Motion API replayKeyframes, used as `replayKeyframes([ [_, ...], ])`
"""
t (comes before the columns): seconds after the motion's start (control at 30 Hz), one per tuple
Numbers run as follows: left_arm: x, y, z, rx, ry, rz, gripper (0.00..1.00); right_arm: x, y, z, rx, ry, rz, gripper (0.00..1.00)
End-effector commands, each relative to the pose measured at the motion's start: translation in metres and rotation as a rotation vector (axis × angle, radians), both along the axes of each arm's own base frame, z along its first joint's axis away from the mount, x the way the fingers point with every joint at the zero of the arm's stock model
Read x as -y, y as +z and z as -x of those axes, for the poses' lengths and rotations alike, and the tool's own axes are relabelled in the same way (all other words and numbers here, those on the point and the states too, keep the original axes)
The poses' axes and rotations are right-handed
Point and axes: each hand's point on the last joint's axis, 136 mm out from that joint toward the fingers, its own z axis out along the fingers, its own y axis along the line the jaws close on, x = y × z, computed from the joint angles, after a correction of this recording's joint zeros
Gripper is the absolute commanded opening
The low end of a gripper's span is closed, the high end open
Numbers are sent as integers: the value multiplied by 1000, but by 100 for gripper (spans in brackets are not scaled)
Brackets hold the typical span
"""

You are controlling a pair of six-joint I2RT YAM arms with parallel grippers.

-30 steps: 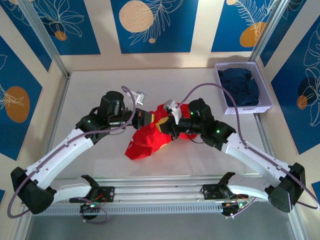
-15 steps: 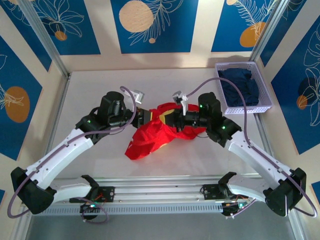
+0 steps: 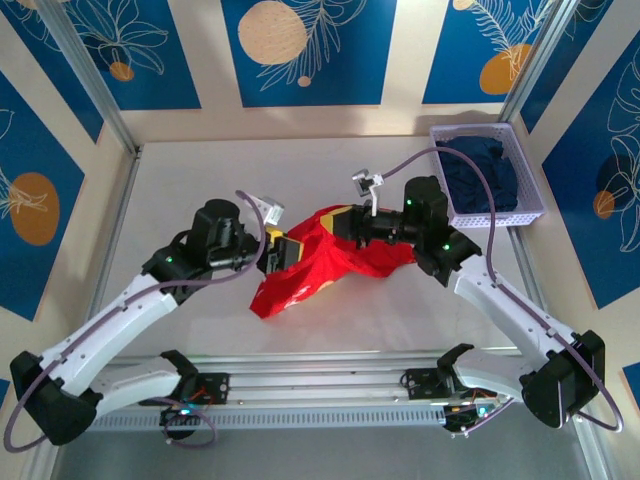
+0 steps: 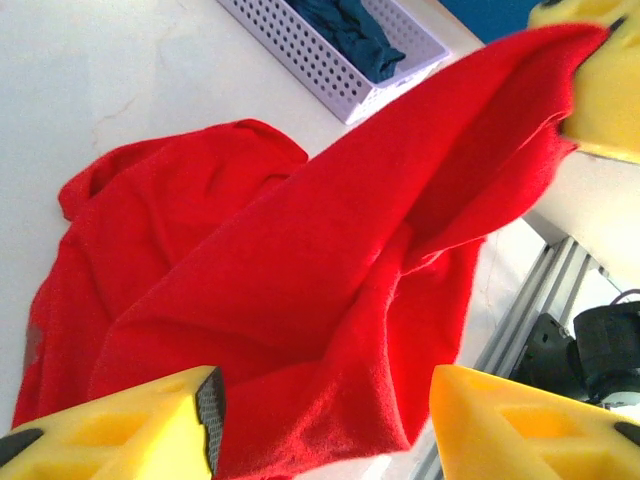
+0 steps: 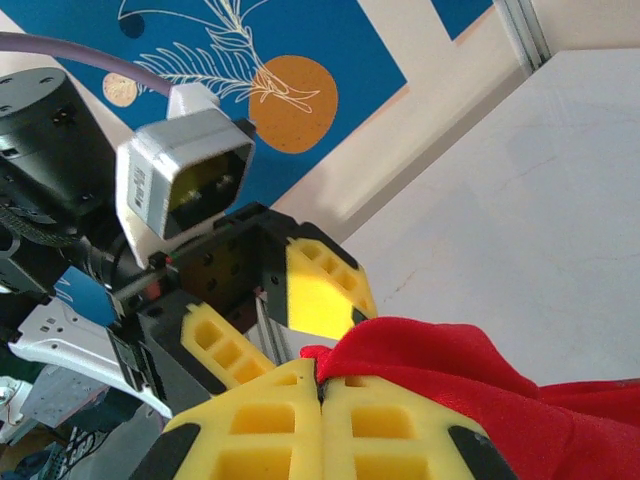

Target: Fold the inside-out t-shirt

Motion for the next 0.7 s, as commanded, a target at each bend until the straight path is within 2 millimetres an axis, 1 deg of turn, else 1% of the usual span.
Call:
replayKeyframes([
  [0.0,17,17,5,57,-95,6,53,0,22,3,34,21,-35,0],
  [0.1,20,16,-1,62,-94,-12,46,0,20,2,30,19,-31,0],
  [0.17,22,19,-3,69,-93,-8,38,1,18,2,28,16,-22,0],
  [0.23,20,20,-7,78,-69,-16,29,3,16,1,31,7,-10,0],
  [0.3,11,19,-11,92,-17,-37,23,11,18,-1,42,-25,1,0],
  [0.37,-3,14,-15,108,50,-67,13,24,22,-5,54,-77,7,0],
  [0.47,-21,7,-16,123,115,-92,2,41,30,-10,55,-131,-2,0],
  [0.53,-25,8,-14,131,123,-85,0,45,31,-11,48,-135,-10,0],
  [0.67,-28,13,-7,159,109,-49,0,47,28,-14,36,-137,-2,0],
])
